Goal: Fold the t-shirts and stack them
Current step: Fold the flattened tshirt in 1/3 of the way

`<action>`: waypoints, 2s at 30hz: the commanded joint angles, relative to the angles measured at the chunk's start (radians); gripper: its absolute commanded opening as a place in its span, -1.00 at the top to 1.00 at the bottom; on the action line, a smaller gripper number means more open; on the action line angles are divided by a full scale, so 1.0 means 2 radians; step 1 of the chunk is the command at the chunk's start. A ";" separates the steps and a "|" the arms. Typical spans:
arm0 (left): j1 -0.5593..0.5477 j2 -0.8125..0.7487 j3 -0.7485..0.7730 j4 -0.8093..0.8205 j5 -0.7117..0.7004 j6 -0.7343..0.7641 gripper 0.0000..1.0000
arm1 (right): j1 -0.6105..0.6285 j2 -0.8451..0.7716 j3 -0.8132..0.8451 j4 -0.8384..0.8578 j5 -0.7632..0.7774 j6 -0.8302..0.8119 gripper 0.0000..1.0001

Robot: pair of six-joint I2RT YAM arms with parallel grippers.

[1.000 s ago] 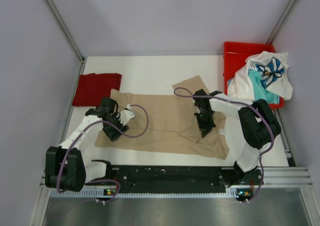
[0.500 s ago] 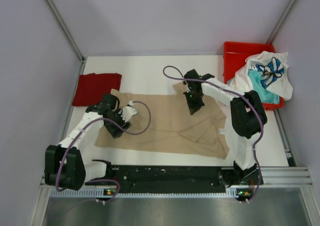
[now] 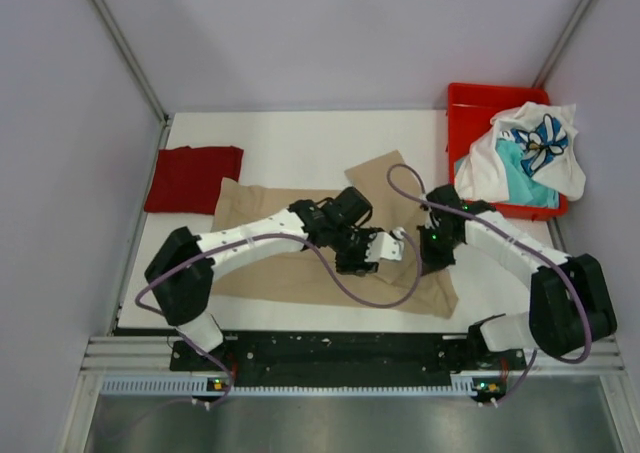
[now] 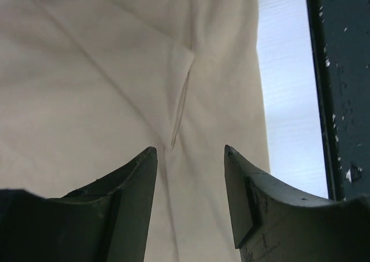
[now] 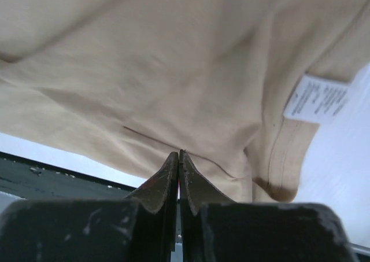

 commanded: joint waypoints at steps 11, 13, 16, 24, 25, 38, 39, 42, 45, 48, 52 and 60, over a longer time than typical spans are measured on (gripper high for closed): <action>-0.085 0.162 0.120 0.026 0.019 0.009 -0.08 | -0.084 -0.101 -0.102 0.074 -0.023 0.087 0.75; -0.086 0.182 0.136 0.020 0.014 0.007 0.10 | -0.089 -0.118 -0.105 0.074 -0.017 0.090 0.75; -0.085 0.199 0.162 0.001 -0.007 0.015 0.17 | -0.096 -0.134 -0.108 0.074 -0.018 0.091 0.76; -0.085 0.235 0.190 -0.026 -0.064 0.041 0.12 | -0.101 -0.129 -0.104 0.083 -0.019 0.077 0.76; -0.085 0.240 0.193 -0.034 -0.064 0.042 0.12 | -0.101 -0.127 -0.107 0.084 -0.019 0.079 0.76; -0.085 0.228 0.148 -0.017 -0.060 0.058 0.16 | -0.102 -0.070 -0.199 0.162 -0.014 0.150 0.82; -0.085 0.228 0.147 -0.017 -0.053 0.060 0.17 | -0.102 -0.072 -0.203 0.165 -0.008 0.159 0.84; -0.085 0.233 0.147 -0.019 -0.044 0.059 0.32 | -0.102 -0.082 -0.215 0.167 0.008 0.170 0.87; -0.085 0.237 0.144 -0.023 -0.044 0.060 0.78 | -0.102 -0.093 -0.218 0.164 0.020 0.178 0.88; -0.085 0.232 0.160 -0.049 -0.041 0.058 1.00 | -0.101 -0.103 -0.221 0.162 0.028 0.181 0.88; -0.080 0.216 0.177 -0.079 -0.028 0.057 0.88 | -0.101 -0.105 -0.220 0.160 0.039 0.184 0.88; -0.080 0.234 0.177 -0.083 -0.003 0.043 0.53 | -0.102 -0.096 -0.217 0.159 0.035 0.180 0.89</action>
